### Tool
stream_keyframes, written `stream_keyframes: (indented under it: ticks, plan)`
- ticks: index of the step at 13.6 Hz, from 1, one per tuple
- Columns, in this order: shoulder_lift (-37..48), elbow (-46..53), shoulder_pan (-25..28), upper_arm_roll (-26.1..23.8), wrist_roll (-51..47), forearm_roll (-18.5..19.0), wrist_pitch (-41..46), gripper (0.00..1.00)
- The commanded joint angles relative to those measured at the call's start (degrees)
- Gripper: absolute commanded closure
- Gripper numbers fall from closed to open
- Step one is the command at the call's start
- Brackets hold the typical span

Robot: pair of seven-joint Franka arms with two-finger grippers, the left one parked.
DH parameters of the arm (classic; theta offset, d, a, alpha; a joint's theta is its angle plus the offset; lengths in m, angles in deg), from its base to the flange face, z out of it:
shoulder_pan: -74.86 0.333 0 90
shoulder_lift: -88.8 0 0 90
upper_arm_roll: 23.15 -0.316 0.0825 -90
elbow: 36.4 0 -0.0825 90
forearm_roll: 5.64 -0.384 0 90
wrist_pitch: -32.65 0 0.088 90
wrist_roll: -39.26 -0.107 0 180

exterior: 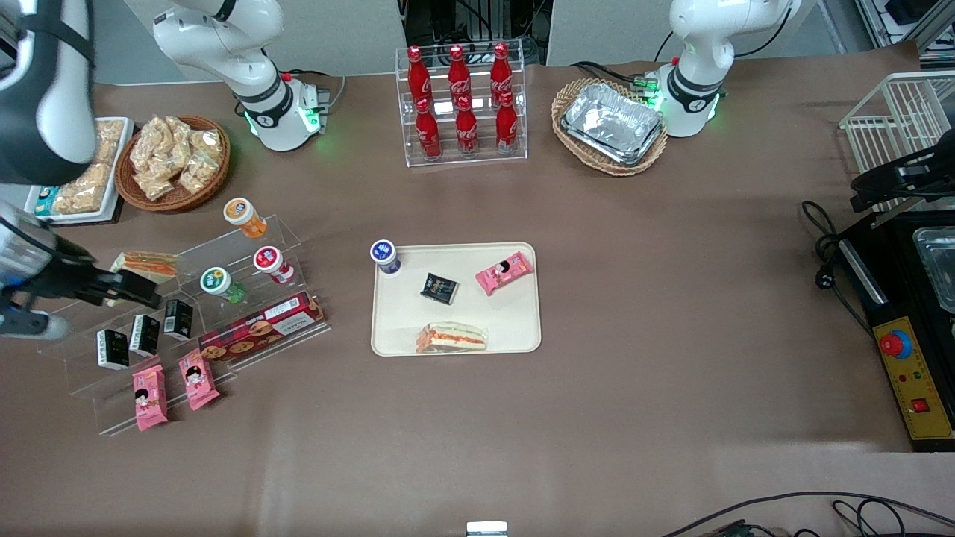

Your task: Place sandwich on tray

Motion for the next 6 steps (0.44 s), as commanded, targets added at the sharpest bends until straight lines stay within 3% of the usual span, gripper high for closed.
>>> stream_keyframes:
  ticks: [1,6]
  plan:
    - [6.7,-4.8,-0.8,-0.1,4.8,1.9,0.3,0.0]
    - [10.7,-5.6,-0.8,0.0,4.6,4.2,3.2,0.0]
